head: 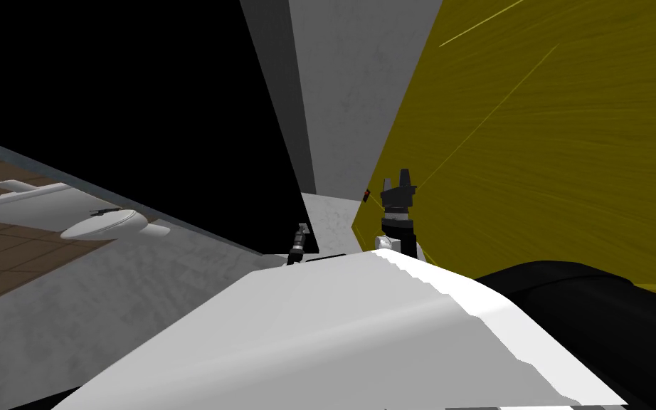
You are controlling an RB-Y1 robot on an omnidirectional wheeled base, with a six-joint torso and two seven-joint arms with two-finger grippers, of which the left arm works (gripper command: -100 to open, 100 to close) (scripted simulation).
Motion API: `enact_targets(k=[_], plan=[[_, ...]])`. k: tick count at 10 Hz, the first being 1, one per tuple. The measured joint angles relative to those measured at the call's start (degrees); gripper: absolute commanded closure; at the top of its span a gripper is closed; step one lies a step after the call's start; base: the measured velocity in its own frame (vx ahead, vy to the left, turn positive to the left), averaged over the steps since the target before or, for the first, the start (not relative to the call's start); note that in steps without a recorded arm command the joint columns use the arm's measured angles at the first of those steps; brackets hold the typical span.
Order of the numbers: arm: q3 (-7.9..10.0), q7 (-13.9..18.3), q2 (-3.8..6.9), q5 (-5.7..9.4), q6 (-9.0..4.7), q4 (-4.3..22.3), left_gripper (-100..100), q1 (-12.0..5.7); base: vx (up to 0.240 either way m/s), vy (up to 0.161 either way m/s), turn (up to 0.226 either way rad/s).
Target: Push the door open
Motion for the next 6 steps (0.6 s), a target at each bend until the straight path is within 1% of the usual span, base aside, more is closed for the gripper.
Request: enact_targets(k=[2, 3, 4, 5, 6], plan=[[0.07, -0.22, -0.11, 0.02, 0.2, 0.26, 100, 0.31, 0.156, -0.018, 0.036], [0.12, -0.39, -0.02, 0.04, 0.61, -0.12, 100, 0.7, 0.163, -0.027, 0.035], [0.44, -0.54, 0.05, 0.17, 0.76, 0.02, 100, 0.37, 0.181, -0.04, 0.032], [0.84, -0.65, 0.24, 0.32, 0.38, 0.43, 100, 0.04, 0.186, -0.049, 0.06], [1.39, -1.07, 0.06, 0.49, 0.46, 0.44, 100, -0.25, 0.201, -0.028, 0.065]])
